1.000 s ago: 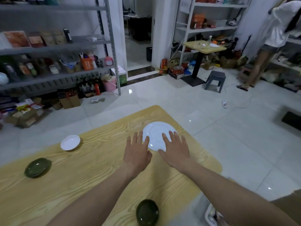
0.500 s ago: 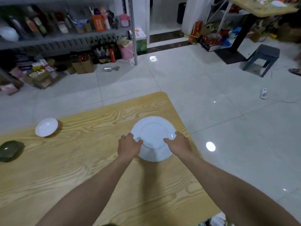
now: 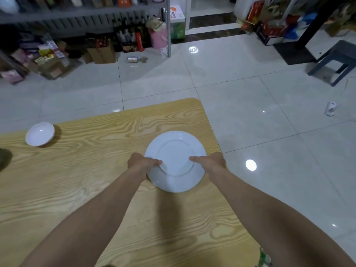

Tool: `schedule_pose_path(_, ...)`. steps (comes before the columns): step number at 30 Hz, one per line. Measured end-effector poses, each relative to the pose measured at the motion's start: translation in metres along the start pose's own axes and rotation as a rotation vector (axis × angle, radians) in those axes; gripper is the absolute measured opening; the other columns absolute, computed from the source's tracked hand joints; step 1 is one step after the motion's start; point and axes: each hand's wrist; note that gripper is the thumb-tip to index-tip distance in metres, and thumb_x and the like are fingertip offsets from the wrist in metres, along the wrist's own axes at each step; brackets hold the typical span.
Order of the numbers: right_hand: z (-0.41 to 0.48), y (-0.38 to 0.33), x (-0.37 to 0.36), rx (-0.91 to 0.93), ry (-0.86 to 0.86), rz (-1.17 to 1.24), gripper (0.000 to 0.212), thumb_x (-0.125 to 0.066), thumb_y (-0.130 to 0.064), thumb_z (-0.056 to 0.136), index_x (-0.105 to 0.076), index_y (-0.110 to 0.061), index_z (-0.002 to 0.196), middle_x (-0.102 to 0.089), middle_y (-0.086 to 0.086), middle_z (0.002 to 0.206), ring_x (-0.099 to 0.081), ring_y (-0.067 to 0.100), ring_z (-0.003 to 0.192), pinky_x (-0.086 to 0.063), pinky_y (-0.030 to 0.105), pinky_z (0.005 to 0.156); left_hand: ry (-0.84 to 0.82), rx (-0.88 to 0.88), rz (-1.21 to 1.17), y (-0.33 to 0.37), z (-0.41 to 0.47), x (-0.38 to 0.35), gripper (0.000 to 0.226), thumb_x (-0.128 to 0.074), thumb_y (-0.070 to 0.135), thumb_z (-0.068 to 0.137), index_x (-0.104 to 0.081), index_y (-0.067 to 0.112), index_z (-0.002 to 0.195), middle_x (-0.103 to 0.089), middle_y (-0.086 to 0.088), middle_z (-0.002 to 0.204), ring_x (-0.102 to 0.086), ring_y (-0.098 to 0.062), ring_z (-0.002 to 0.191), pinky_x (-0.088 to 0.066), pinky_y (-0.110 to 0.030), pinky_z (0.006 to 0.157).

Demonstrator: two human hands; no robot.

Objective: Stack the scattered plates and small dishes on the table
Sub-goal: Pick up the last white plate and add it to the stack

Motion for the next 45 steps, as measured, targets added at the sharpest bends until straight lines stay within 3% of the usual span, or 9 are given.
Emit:
schedule_pose_path(8,-0.004,-0.006,0.001,-0.048,-0.04,0.163,0.066,-0.092,-0.025,0.061,-0.062,-0.003,0.115,-0.067,0.008,0.11,-0.064,0.025,0.094,-0.045,0.026,0.055,-0.102,0.017,-0.149,0.007,-0.011,0.015,0.081,-0.1,0.021,0.033,-0.059,-0.003,0.099,-0.067,-0.016,0.101,-0.067,-0.033,0.091,-0.06,-0.046,0.076)
schedule_pose_path(17,-0.052,-0.046,-0.002,0.216,0.099,0.475,0.044,-0.082,-0.045,0.075,-0.06,-0.021,0.106,-0.063,-0.003,0.107,-0.06,0.018,0.097,-0.048,0.029,0.076,0.149,-0.364,-0.177,0.052,-0.071,0.052,0.061,-0.093,0.014,0.059,-0.056,0.018,0.108,-0.056,0.002,0.103,-0.053,-0.02,0.092,-0.044,-0.031,0.071)
schedule_pose_path(20,-0.072,-0.06,-0.003,0.235,0.07,0.685,0.051,-0.074,-0.057,0.079,-0.062,-0.013,0.102,-0.063,-0.003,0.1,-0.061,0.016,0.092,-0.059,0.039,0.084,0.204,-0.453,-0.258,0.053,-0.077,0.065,0.048,-0.082,0.01,0.073,-0.061,0.018,0.116,-0.063,0.004,0.107,-0.057,-0.019,0.095,-0.046,-0.032,0.078)
schedule_pose_path(23,-0.088,-0.07,-0.002,0.292,0.014,0.852,0.047,-0.067,-0.051,0.088,-0.057,-0.005,0.094,-0.056,0.0,0.095,-0.06,0.015,0.09,-0.058,0.038,0.086,0.122,-0.458,-0.493,0.049,-0.082,0.078,0.013,-0.055,0.024,0.09,-0.063,0.027,0.1,-0.066,0.0,0.114,-0.065,-0.026,0.096,-0.053,-0.041,0.082)
schedule_pose_path(27,-0.101,-0.063,-0.002,0.322,-0.055,0.74,0.006,-0.067,-0.014,0.092,-0.064,-0.01,0.092,-0.065,0.008,0.105,-0.064,0.02,0.09,-0.057,0.035,0.083,-0.054,-0.413,-0.727,0.037,-0.092,0.09,0.017,-0.042,0.023,0.102,-0.053,0.015,0.112,-0.057,-0.005,0.114,-0.064,-0.024,0.073,-0.054,-0.04,0.065)
schedule_pose_path(31,-0.108,-0.045,0.003,0.363,-0.25,0.517,0.043,-0.053,0.011,0.09,-0.062,-0.017,0.122,-0.065,0.007,0.113,-0.064,0.029,0.102,-0.061,0.042,0.074,-0.105,-0.503,-0.687,0.01,-0.094,0.104,0.028,-0.044,0.0,0.1,-0.048,0.015,0.123,-0.061,-0.004,0.123,-0.065,-0.028,0.098,-0.057,-0.039,0.07)
schedule_pose_path(38,-0.112,-0.022,-0.01,0.365,-0.356,0.499,0.061,-0.058,0.014,0.089,-0.058,-0.029,0.132,-0.065,0.003,0.12,-0.066,0.031,0.107,-0.061,0.049,0.074,-0.06,-0.543,-0.555,-0.031,-0.079,0.117,0.031,-0.051,0.004,0.098,-0.052,0.017,0.126,-0.058,-0.001,0.136,-0.062,-0.025,0.115,-0.057,-0.043,0.083)
schedule_pose_path(42,-0.117,-0.022,-0.027,0.405,-0.36,0.492,0.067,-0.06,0.015,0.087,-0.055,-0.028,0.138,-0.064,0.003,0.124,-0.066,0.031,0.107,-0.062,0.049,0.071,0.04,-0.552,-0.449,-0.053,-0.078,0.132,0.038,-0.055,0.007,0.097,-0.055,0.024,0.132,-0.055,0.009,0.136,-0.061,-0.015,0.111,-0.052,-0.029,0.081)
schedule_pose_path(45,-0.122,-0.023,-0.046,0.398,-0.372,0.485,0.07,-0.059,0.017,0.086,-0.054,-0.028,0.14,-0.065,0.003,0.122,-0.068,0.029,0.104,-0.061,0.053,0.074,0.188,-0.548,-0.29,-0.074,-0.078,0.152,0.047,-0.056,0.012,0.097,-0.048,0.019,0.143,-0.049,0.006,0.145,-0.055,-0.014,0.115,-0.046,-0.034,0.097)
Point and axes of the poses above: each hand's wrist, its own z-axis towards the middle knuckle, its own x-axis out of the back of the hand, y = z × x
